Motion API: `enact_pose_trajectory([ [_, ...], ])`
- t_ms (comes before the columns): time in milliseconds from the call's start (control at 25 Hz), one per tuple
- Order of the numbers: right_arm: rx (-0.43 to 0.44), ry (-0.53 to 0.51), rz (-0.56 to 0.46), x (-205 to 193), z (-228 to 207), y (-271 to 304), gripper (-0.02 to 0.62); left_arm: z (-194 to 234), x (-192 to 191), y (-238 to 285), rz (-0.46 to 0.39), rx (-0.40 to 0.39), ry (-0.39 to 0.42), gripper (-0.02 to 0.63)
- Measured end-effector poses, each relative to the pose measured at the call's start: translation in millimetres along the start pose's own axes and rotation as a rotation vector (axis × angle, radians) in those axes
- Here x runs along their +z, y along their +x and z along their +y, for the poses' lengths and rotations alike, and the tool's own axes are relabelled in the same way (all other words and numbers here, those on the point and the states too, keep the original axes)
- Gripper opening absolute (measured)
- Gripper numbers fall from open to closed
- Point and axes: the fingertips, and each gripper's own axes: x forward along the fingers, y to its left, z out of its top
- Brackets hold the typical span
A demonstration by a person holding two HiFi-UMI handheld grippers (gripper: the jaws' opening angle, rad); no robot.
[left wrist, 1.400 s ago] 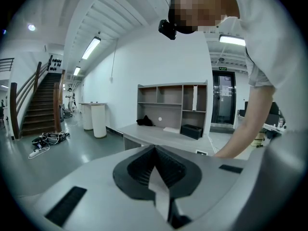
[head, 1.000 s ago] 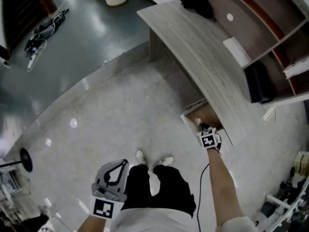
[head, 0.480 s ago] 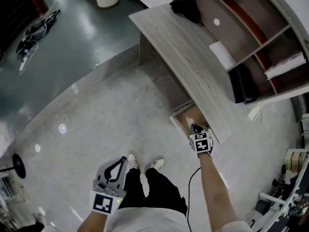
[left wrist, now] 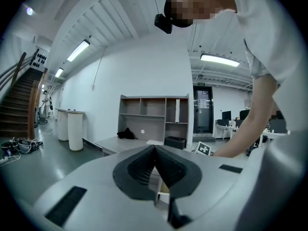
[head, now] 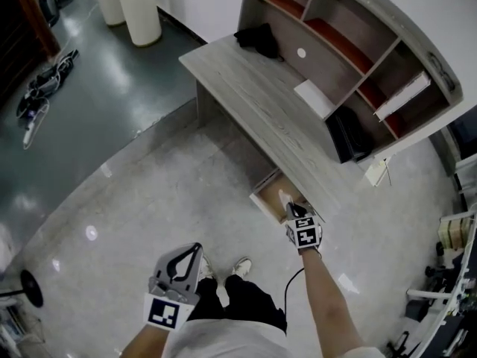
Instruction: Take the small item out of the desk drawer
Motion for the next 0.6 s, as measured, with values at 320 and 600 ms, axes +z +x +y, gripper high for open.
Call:
enact_pose_trajectory([
  [320,-0.015,0.063,-0.036,-1.1,3.7,-20.2,0.028,-1.2,12.4,0.3,-0.027,-0.041,0.026,0.017],
  [600,-0.025,0.13,-0.122,24.2,-3.0,-57.3,0.028,-4.2,31.0,1.5,-0.059,-0.07,0.055,0.017],
])
